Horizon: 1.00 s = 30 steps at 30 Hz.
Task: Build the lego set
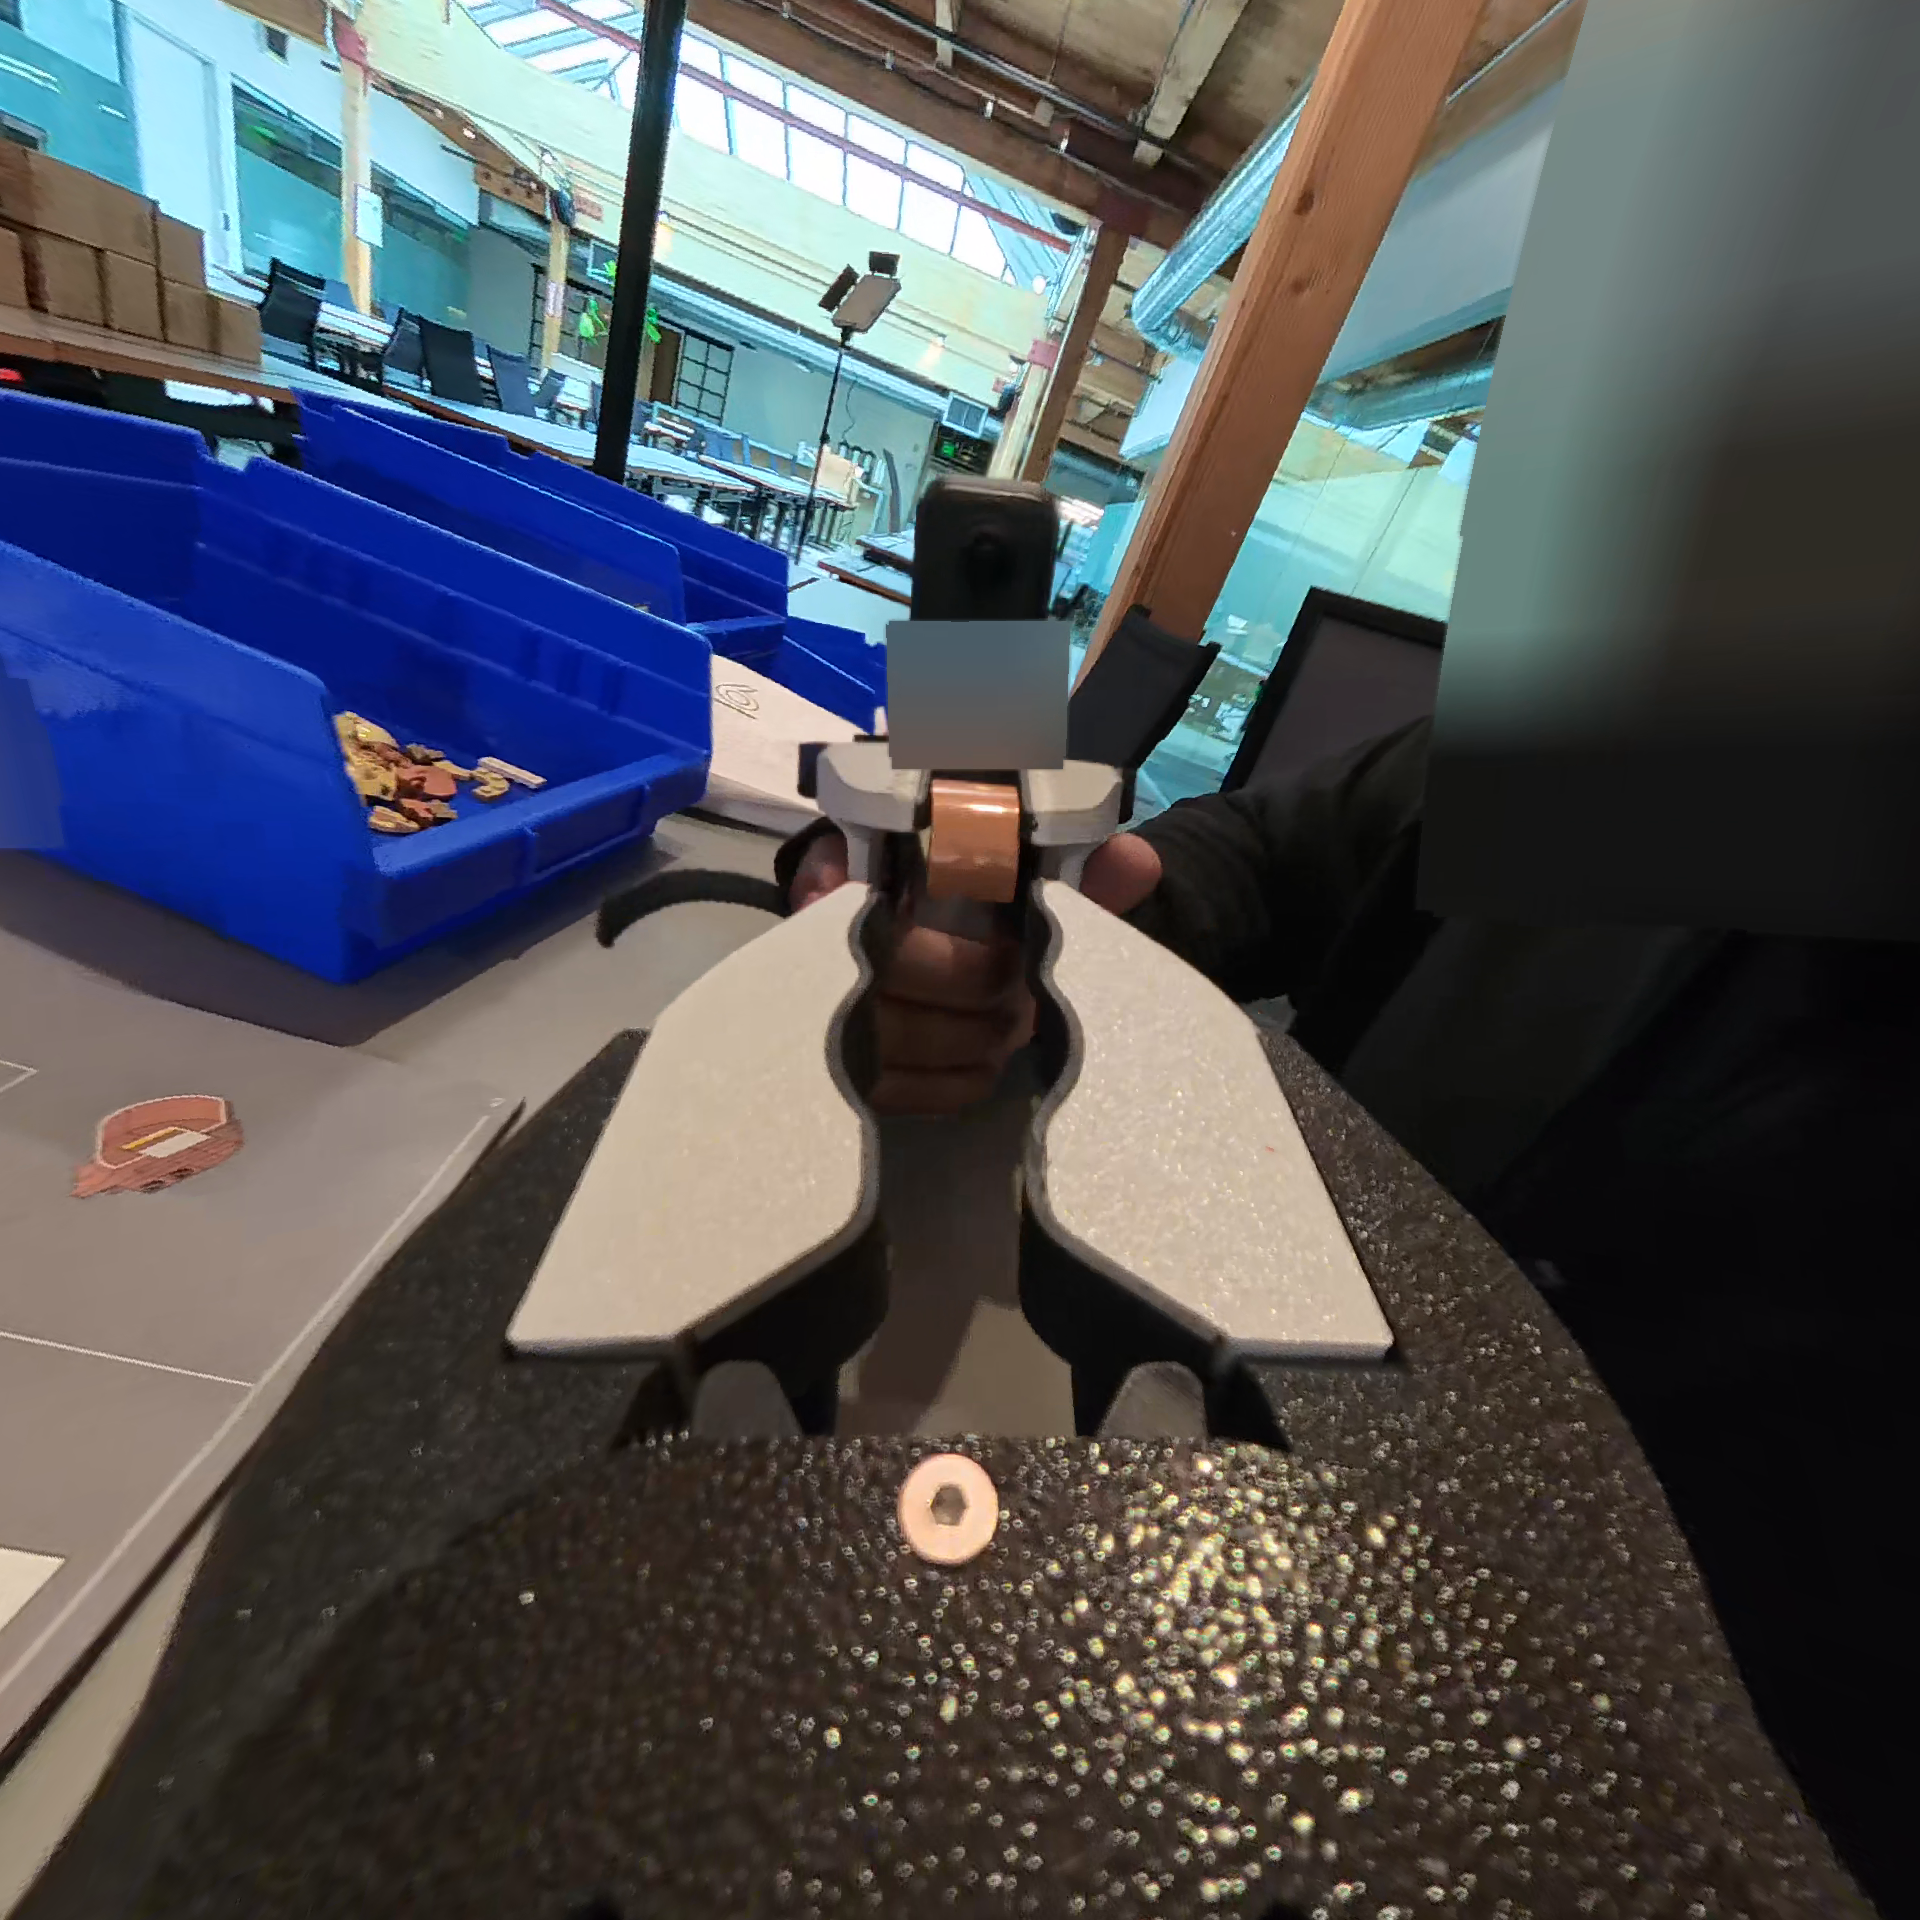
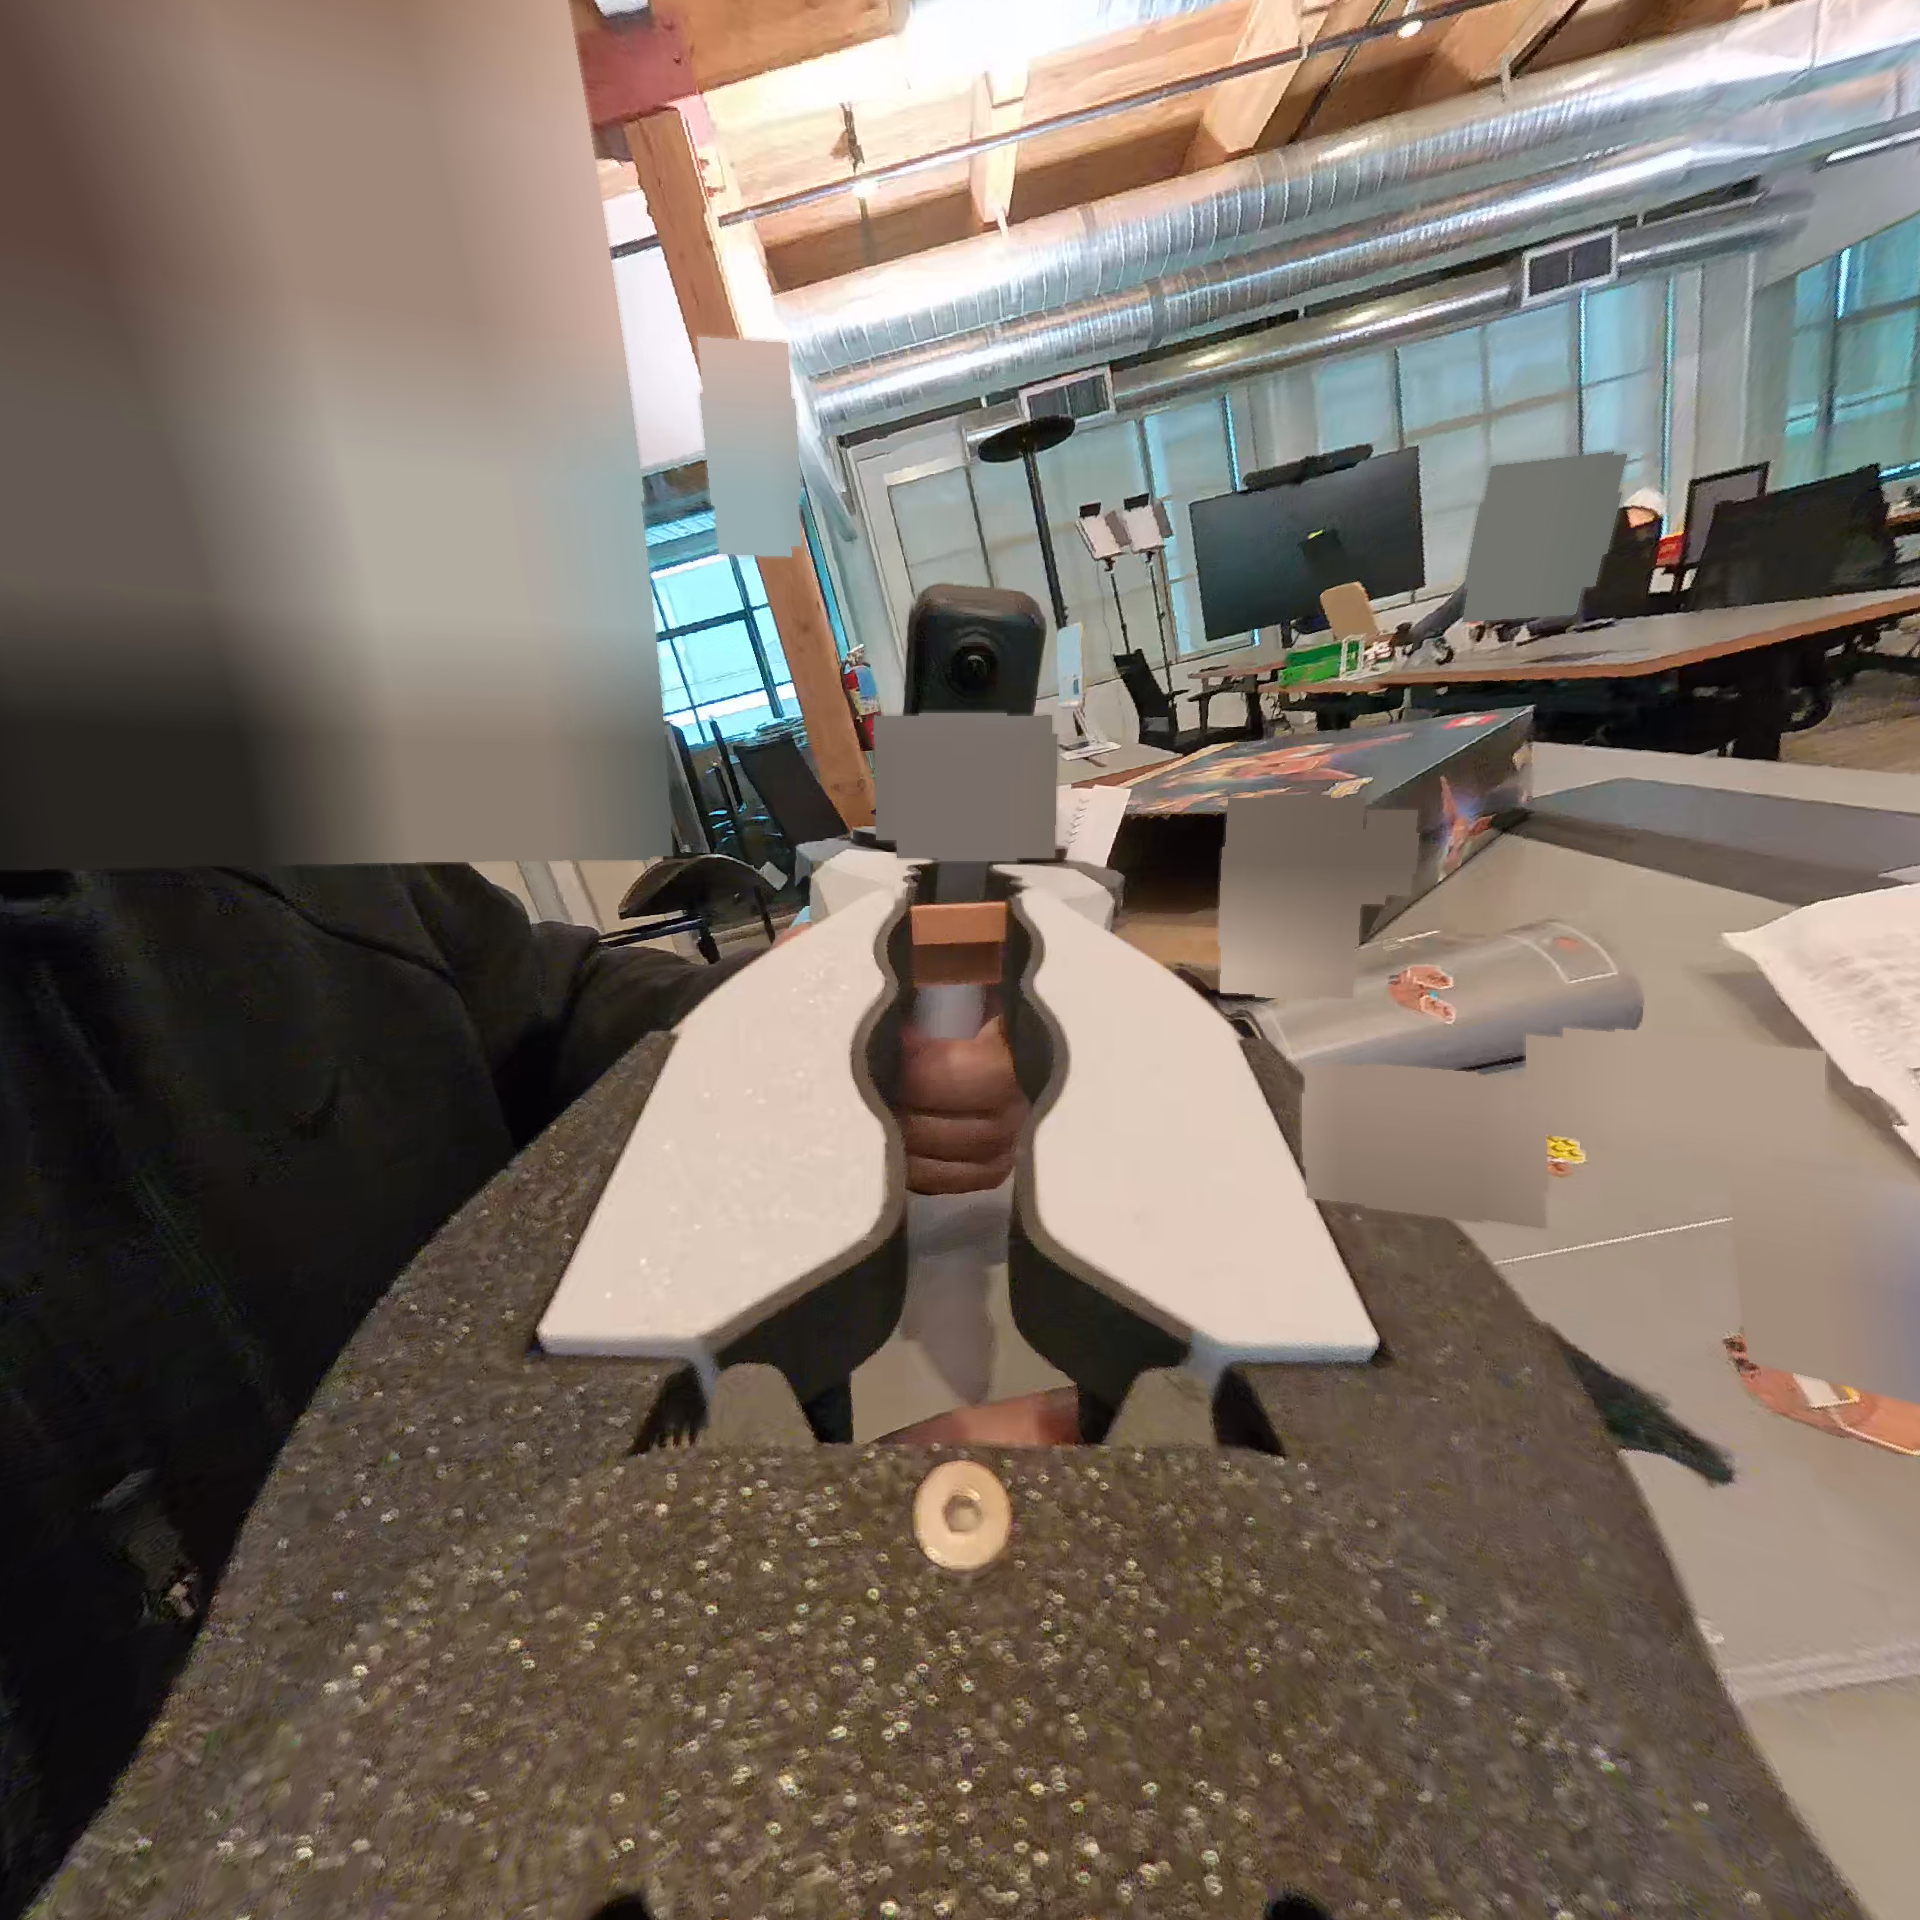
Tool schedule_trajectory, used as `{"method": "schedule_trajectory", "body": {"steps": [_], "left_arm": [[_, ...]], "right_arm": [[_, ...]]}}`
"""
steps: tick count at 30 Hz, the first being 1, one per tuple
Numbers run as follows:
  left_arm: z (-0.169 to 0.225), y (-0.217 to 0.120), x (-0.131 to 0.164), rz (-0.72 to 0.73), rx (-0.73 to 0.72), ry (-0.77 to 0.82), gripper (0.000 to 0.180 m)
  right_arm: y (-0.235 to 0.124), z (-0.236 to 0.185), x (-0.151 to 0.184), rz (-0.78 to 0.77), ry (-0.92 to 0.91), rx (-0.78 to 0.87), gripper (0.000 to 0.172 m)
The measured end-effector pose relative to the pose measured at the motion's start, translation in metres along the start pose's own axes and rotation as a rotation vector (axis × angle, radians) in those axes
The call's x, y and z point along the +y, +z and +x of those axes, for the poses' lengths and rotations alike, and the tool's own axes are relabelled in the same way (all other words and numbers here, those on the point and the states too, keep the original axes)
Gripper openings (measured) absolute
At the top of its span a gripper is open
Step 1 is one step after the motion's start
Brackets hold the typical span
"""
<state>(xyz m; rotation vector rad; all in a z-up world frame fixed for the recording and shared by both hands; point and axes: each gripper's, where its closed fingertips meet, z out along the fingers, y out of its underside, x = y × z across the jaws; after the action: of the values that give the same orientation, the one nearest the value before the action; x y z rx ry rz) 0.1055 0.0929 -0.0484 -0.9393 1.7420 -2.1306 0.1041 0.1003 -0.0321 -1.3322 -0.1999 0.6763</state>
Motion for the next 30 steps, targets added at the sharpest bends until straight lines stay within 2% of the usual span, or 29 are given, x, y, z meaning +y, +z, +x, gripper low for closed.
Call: {"method": "schedule_trajectory", "body": {"steps": [7, 10, 12, 14, 16, 18, 22, 30], "left_arm": [[0.003, 0.002, 0.005, -0.04, -0.03, 0.1, 0.016], [-0.001, -0.001, 0.008, -0.079, -0.062, 0.139, 0.016], [-0.009, -0.007, 0.007, -0.1, -0.109, 0.148, 0.016], [-0.02, -0.018, 0.008, -0.134, -0.162, 0.155, 0.016], [-0.033, -0.032, 0.016, -0.209, -0.225, 0.175, 0.016], [-0.042, -0.043, 0.032, -0.302, -0.242, 0.176, 0.016], [-0.048, -0.055, 0.059, -0.43, -0.237, 0.141, 0.016], [-0.04, -0.057, 0.073, -0.522, -0.208, 0.113, 0.016]], "right_arm": [[0.004, -0.002, 0.01, -0.044, -0.031, 0.003, 0.017], [0.002, 0.003, 0.014, -0.095, -0.117, 0.044, 0.019], [-0.001, 0.014, 0.021, -0.186, -0.235, 0.115, 0.03], [-0.005, 0.028, 0.037, -0.345, -0.359, 0.185, 0.033], [-0.009, 0.038, 0.063, -0.548, -0.399, 0.204, 0.038], [-0.011, 0.04, 0.085, -0.678, -0.375, 0.187, 0.047], [-0.01, 0.042, 0.105, -0.784, -0.313, 0.148, 0.049], [-0.014, 0.048, 0.122, -0.951, -0.384, 0.123, 0.037]]}}
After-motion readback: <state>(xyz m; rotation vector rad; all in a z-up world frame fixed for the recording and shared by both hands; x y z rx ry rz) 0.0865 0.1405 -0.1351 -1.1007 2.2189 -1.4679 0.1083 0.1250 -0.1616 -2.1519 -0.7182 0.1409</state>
